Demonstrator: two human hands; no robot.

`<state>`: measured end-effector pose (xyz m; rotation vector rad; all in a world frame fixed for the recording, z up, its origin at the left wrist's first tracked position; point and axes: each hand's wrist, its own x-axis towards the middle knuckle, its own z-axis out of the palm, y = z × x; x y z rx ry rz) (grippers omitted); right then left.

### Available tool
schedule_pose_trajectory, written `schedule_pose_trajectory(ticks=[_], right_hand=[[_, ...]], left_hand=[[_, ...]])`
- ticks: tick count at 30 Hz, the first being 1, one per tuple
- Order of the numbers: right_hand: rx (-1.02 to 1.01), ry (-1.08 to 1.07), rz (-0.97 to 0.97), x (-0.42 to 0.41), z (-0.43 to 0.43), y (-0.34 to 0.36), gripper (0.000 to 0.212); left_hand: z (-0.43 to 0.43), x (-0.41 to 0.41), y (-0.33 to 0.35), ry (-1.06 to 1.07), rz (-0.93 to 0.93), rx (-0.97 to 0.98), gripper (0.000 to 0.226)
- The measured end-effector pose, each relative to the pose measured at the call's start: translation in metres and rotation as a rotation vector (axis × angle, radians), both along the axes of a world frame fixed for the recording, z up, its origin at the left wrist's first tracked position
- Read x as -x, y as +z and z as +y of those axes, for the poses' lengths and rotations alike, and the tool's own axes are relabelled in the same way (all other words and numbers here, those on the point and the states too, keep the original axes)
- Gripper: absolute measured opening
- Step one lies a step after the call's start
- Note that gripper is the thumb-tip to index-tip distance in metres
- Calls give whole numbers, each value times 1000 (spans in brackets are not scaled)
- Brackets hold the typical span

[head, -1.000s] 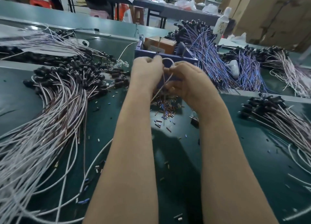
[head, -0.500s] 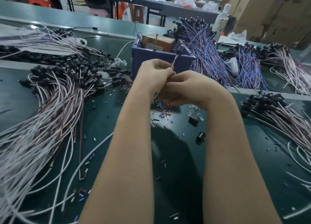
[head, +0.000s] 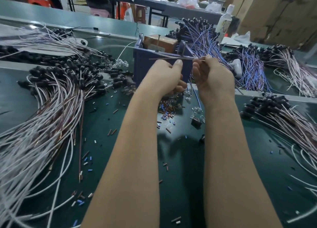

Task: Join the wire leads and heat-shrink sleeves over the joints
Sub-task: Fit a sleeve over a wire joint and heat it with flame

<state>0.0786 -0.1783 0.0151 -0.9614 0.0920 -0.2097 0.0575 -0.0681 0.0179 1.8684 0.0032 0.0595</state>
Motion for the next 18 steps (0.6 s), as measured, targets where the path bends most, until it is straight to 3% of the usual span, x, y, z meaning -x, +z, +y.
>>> schedule_pose_trajectory(ticks=[5, 9, 11, 15, 18], right_hand=[[226, 62, 107, 0, 2, 0, 21], [465, 139, 212, 2, 3, 0, 24], [626, 206, 261, 4, 2, 0, 28], [1132, 265, 278, 6, -4, 3, 42], [1172, 142, 146, 7, -7, 10, 42]], left_hand=[[-4, -3, -4, 61, -8, 548, 23], [-2, -4, -7, 99, -34, 738, 26], [-1, -4, -8, 142, -55, 711, 27], [10, -4, -8, 216, -124, 470, 27], [23, -1, -2, 167, -133, 275, 30]])
